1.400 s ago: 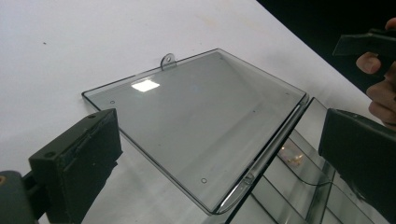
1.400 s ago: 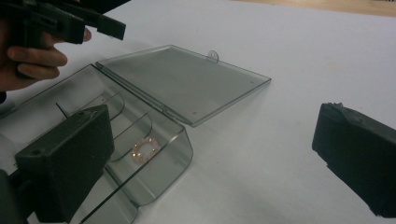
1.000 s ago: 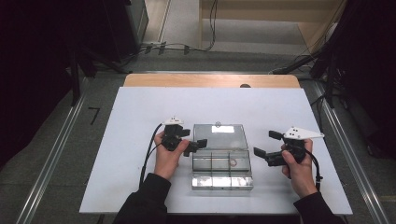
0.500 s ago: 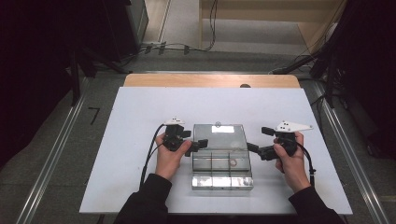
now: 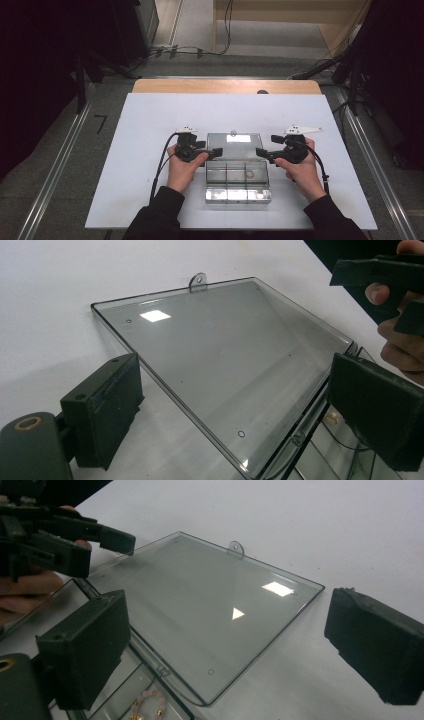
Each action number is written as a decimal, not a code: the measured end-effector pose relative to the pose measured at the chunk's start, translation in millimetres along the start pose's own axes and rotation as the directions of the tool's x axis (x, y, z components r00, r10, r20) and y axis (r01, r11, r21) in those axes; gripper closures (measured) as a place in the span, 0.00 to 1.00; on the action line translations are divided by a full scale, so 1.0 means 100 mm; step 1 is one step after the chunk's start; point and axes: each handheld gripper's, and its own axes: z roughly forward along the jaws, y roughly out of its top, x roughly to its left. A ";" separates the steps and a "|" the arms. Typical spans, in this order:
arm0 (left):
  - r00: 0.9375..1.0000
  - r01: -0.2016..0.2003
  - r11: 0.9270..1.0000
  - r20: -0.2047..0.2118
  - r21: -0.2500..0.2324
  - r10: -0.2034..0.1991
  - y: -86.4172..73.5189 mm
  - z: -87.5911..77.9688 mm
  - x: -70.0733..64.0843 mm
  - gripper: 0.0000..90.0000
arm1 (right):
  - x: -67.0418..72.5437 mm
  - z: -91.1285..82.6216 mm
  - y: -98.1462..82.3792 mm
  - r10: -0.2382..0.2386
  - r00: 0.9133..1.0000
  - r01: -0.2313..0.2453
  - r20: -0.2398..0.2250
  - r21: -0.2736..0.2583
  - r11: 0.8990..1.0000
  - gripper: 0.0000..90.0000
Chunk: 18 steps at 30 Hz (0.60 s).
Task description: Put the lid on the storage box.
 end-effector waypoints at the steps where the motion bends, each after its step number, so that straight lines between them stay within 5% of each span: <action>1: 1.000 0.003 1.000 0.001 -0.001 -0.003 0.00 0.00 0.00 0.09 | 0.00 0.02 0.00 0.014 1.000 -0.014 -0.001 0.004 1.000 0.04; 18: 0.999 0.030 0.999 -0.010 0.027 -0.030 -0.02 0.05 0.00 0.14 | -0.08 0.25 -0.10 0.156 0.988 -0.157 0.012 0.075 0.985 0.14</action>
